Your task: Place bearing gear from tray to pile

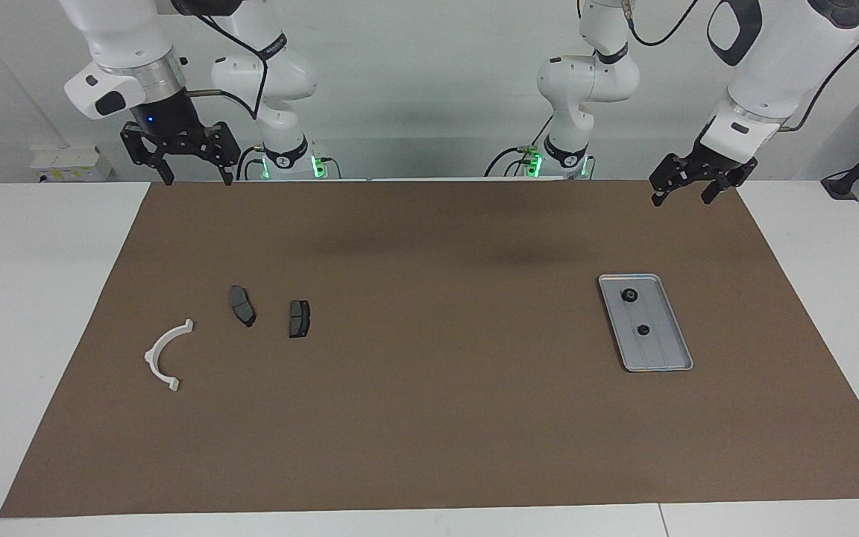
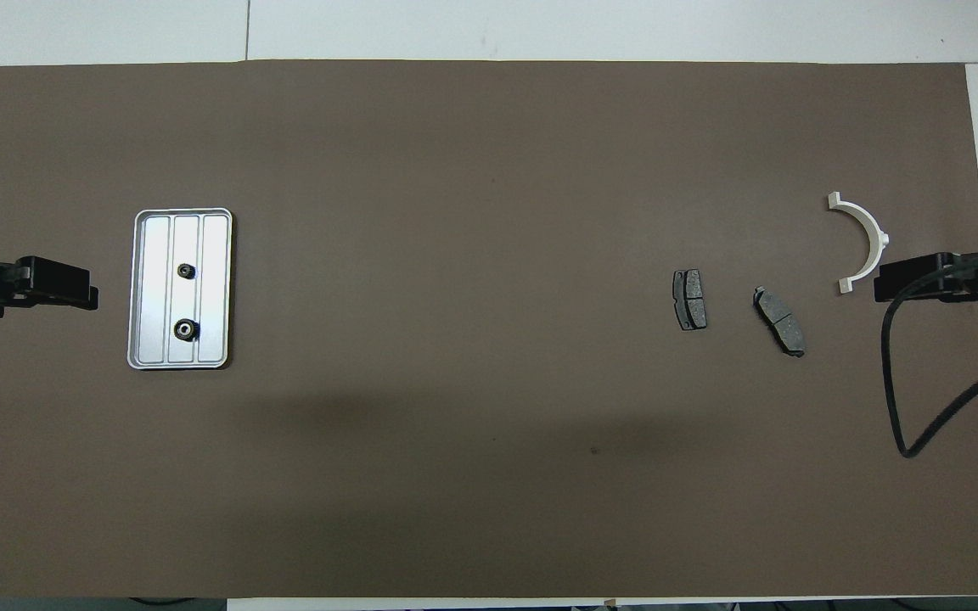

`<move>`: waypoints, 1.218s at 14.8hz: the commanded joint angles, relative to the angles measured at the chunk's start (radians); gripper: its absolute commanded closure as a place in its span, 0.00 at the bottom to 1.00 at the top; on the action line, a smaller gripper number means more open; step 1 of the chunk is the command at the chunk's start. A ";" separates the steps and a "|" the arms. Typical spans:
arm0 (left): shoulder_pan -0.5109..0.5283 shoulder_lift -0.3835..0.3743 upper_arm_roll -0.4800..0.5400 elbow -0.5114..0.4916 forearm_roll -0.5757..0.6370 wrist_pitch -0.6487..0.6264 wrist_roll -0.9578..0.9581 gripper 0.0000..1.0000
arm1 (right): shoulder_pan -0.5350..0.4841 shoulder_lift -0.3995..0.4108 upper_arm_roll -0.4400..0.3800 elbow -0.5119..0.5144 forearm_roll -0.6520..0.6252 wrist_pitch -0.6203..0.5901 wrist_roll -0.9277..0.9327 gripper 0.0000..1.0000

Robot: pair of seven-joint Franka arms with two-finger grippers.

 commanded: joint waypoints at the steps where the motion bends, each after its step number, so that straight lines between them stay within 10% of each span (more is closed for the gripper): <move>1: 0.009 -0.016 -0.006 -0.023 0.004 0.018 0.001 0.00 | -0.012 -0.012 0.004 -0.005 0.028 -0.010 0.000 0.00; 6: 0.053 -0.025 -0.002 -0.036 0.007 0.021 0.028 0.00 | -0.007 -0.015 0.004 -0.006 0.028 -0.010 0.002 0.00; 18: 0.112 0.119 -0.005 -0.395 0.006 0.597 0.074 0.00 | -0.007 -0.018 0.003 -0.005 0.028 -0.010 0.000 0.00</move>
